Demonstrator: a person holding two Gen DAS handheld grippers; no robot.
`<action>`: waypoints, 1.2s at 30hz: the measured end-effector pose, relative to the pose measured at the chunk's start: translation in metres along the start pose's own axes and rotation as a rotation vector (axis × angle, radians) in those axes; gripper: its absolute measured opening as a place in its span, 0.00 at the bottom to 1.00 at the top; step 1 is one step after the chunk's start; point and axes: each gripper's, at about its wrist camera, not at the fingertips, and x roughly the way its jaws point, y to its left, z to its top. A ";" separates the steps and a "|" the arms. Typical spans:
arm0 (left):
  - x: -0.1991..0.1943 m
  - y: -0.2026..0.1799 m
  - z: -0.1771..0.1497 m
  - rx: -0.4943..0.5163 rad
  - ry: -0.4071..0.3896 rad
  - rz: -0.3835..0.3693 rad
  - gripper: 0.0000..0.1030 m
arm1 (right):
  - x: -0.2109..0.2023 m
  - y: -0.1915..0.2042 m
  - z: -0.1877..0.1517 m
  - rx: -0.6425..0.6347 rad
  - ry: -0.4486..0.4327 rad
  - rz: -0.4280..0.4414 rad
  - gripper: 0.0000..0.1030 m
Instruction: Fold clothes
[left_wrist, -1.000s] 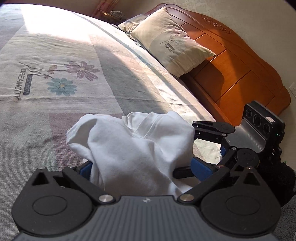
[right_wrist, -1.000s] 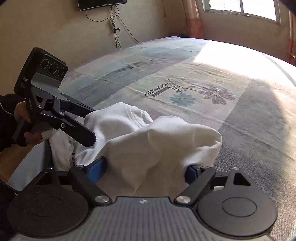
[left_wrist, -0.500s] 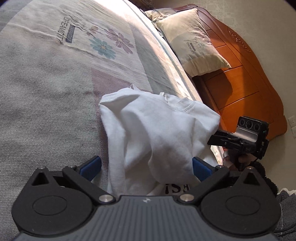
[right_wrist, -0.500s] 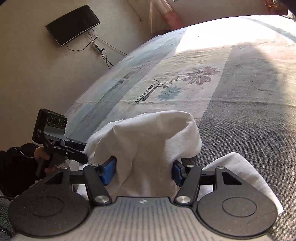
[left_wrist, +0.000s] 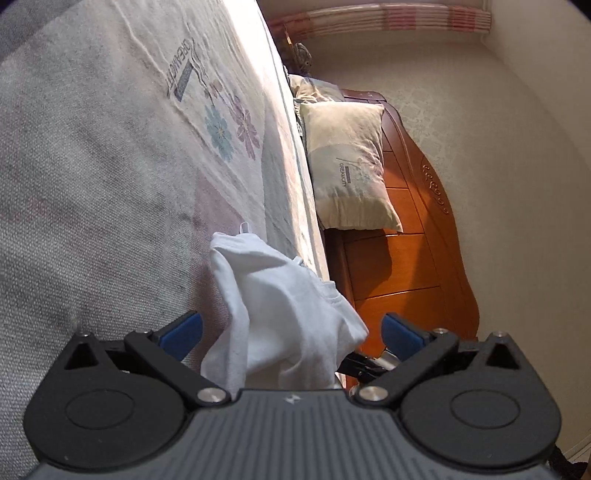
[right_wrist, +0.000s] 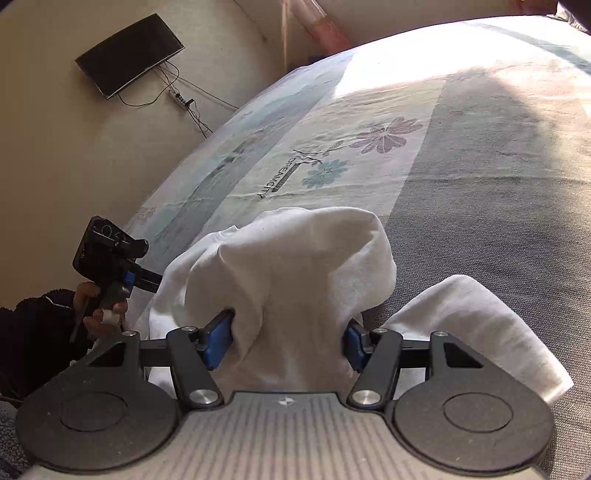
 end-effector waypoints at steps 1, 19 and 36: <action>-0.001 0.002 -0.003 -0.019 -0.012 -0.023 0.99 | 0.000 -0.002 -0.002 0.009 0.003 -0.003 0.65; 0.037 0.042 0.007 -0.187 -0.011 -0.088 0.43 | 0.000 -0.022 -0.016 0.087 0.011 -0.031 0.73; 0.037 -0.001 -0.008 -0.003 -0.047 0.213 0.15 | -0.020 -0.014 0.006 0.049 -0.082 -0.073 0.15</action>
